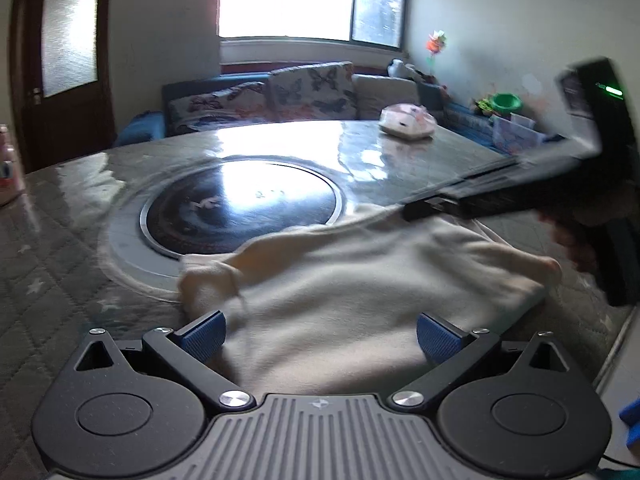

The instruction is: Fold clothes

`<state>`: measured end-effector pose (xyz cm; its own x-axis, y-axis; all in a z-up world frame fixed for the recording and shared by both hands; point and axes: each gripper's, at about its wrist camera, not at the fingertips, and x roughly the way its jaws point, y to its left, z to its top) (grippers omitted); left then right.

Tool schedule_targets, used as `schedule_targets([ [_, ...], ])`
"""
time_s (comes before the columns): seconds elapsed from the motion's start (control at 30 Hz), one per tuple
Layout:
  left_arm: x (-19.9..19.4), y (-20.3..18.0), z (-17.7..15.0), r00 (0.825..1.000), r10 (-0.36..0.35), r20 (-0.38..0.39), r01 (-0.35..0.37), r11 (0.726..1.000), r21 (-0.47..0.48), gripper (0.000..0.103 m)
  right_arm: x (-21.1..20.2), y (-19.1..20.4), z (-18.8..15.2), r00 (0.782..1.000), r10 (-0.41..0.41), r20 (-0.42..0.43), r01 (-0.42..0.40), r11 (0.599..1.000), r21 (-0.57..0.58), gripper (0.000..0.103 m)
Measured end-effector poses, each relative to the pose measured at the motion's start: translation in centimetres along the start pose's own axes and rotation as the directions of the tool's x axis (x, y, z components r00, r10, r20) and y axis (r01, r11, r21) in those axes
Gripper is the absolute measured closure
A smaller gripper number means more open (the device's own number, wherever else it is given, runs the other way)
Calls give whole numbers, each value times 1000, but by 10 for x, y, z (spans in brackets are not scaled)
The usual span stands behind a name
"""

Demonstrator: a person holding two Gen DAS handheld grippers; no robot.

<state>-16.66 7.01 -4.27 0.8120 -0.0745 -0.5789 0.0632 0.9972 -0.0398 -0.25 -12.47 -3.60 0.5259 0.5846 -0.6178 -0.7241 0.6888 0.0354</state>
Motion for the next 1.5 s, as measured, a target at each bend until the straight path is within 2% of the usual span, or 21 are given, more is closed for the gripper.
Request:
schedule_targets([
  [0.23,-19,14,-12,995,102,6,-102,994,-44,0,-28,43,-20,995,99,-11,-99,991,-88,75],
  [0.4,-21,22,-22,992,126,-24,-127,988,-84,0,-29,68,-35,994,105,-21,-107,983,-150,70],
  [0.53,-20,19,-26,991,135,-18,-135,989,-61,0,-30,71,-41,996,91,-20,-93,984,-154,70],
  [0.73,-35,26,-17,990,138,25,-136,988,-80,0,-53,64,-42,998,67,20,-64,989,-131,69],
  [0.97,-25,35,-28,983,179,-30,-182,977,-112,0,-63,39,-61,1000,-14,-8,14,999,-29,69],
  [1.13,-28,41,-27,985,165,-43,-169,978,-118,0,-71,27,-68,1000,-9,-10,9,1000,16,69],
  [1.27,-33,39,-23,985,171,-20,-172,980,-100,0,-75,19,-66,1000,-13,4,13,998,60,69],
  [1.37,-26,39,-26,982,179,-55,-184,979,-91,0,-70,17,-72,1000,-12,-20,13,998,60,70],
  [1.5,-30,40,-19,984,171,-42,-174,981,-90,0,-74,17,-63,1000,-5,0,5,999,40,70],
])
